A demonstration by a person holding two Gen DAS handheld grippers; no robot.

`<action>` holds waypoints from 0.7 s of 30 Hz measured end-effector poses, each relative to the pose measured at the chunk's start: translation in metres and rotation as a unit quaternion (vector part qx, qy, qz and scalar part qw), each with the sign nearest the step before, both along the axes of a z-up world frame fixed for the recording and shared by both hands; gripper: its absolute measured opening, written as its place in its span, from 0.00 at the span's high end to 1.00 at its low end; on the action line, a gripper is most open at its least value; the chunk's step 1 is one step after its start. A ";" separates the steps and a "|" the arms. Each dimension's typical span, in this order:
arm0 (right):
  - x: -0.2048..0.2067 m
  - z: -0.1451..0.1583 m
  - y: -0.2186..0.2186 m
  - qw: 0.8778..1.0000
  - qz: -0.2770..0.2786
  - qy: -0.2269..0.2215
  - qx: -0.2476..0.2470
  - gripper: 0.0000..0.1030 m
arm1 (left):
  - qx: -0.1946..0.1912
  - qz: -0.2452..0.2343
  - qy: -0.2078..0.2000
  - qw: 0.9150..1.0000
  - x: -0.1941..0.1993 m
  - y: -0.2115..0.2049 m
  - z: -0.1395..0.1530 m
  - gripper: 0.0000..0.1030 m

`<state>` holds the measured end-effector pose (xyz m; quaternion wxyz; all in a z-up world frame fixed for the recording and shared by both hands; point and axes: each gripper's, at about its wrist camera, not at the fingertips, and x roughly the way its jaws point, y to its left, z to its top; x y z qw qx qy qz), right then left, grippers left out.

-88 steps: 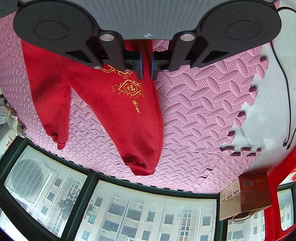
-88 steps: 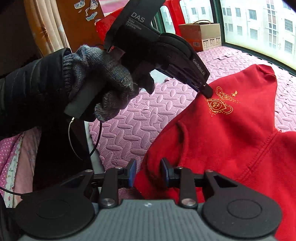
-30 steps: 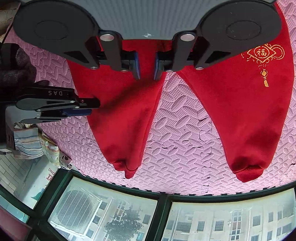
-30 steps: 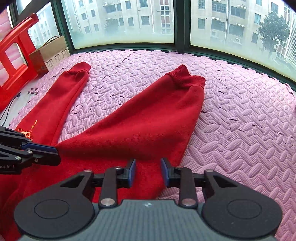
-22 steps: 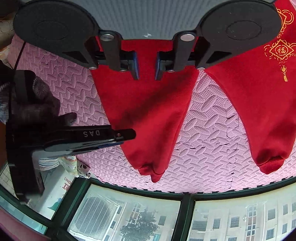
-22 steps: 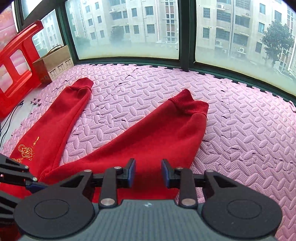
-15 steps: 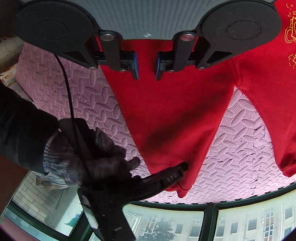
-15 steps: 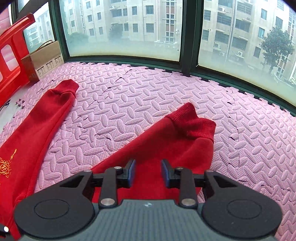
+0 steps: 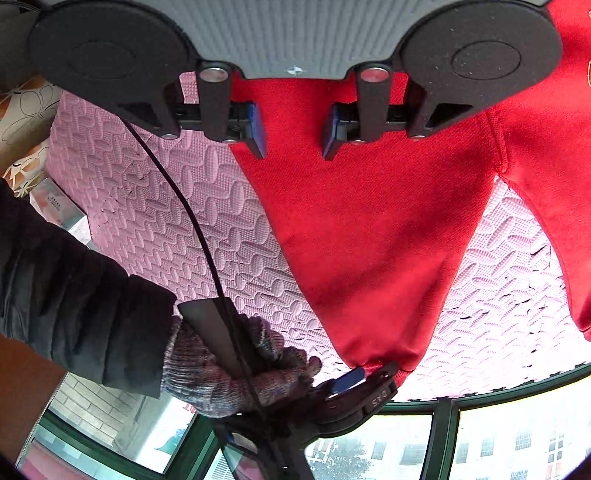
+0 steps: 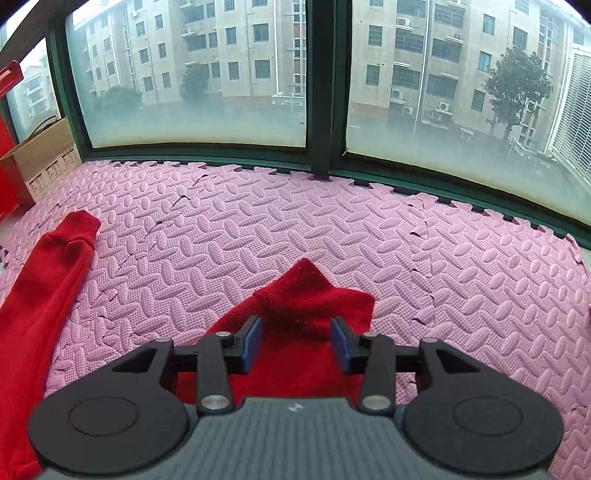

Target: Fold clothes

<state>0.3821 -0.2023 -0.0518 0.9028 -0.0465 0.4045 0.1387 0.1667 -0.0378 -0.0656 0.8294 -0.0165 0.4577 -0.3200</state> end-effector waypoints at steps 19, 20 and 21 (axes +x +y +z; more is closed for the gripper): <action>-0.019 -0.018 -0.038 0.996 -0.046 0.046 0.053 0.93 | -0.018 -0.022 0.021 0.999 -0.009 -0.009 -0.002 0.57; -0.020 -0.015 -0.038 0.997 -0.047 0.040 0.049 0.93 | -0.021 -0.023 0.023 0.999 -0.008 -0.010 -0.003 0.57; -0.021 -0.011 -0.038 0.997 -0.049 0.033 0.047 0.93 | -0.025 -0.025 0.025 0.999 -0.008 -0.011 -0.003 0.58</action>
